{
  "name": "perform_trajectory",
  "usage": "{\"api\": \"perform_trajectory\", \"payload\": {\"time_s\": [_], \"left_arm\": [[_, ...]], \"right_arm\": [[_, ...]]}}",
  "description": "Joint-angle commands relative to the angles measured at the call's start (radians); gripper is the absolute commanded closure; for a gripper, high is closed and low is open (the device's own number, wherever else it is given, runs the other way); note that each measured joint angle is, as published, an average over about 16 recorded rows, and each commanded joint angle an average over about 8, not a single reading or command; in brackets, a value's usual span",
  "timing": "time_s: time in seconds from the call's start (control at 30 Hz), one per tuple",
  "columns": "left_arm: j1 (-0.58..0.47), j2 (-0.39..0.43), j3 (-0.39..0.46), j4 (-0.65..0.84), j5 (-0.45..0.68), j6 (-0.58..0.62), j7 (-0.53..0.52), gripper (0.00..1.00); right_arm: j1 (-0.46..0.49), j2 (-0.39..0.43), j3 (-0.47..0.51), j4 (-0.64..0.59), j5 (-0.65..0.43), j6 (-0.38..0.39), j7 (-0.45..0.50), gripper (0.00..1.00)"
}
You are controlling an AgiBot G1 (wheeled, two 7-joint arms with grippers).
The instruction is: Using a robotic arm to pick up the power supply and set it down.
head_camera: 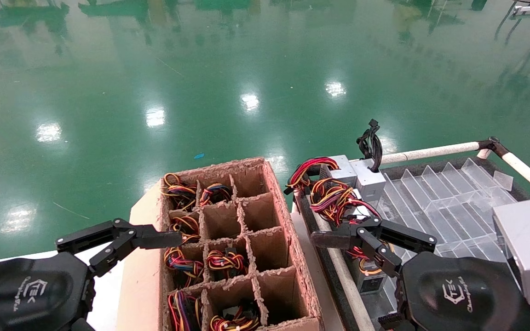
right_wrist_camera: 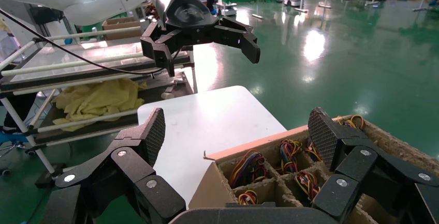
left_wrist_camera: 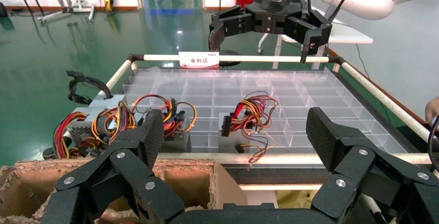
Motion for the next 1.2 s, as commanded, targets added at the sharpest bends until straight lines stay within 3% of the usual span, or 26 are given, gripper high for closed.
{"api": "perform_trajectory", "payload": {"time_s": [0.03,1.0,1.2], "left_arm": [[0.0,0.0,0.0,0.0,0.0,0.0,0.0,1.0],[0.0,0.0,0.0,0.0,0.0,0.0,0.0,1.0],[0.0,0.0,0.0,0.0,0.0,0.0,0.0,1.0]], "right_arm": [[0.0,0.0,0.0,0.0,0.0,0.0,0.0,0.0],[0.0,0.0,0.0,0.0,-0.001,0.0,0.0,0.0],[0.014,-0.003,-0.017,-0.012,-0.05,0.018,0.0,0.0]]}}
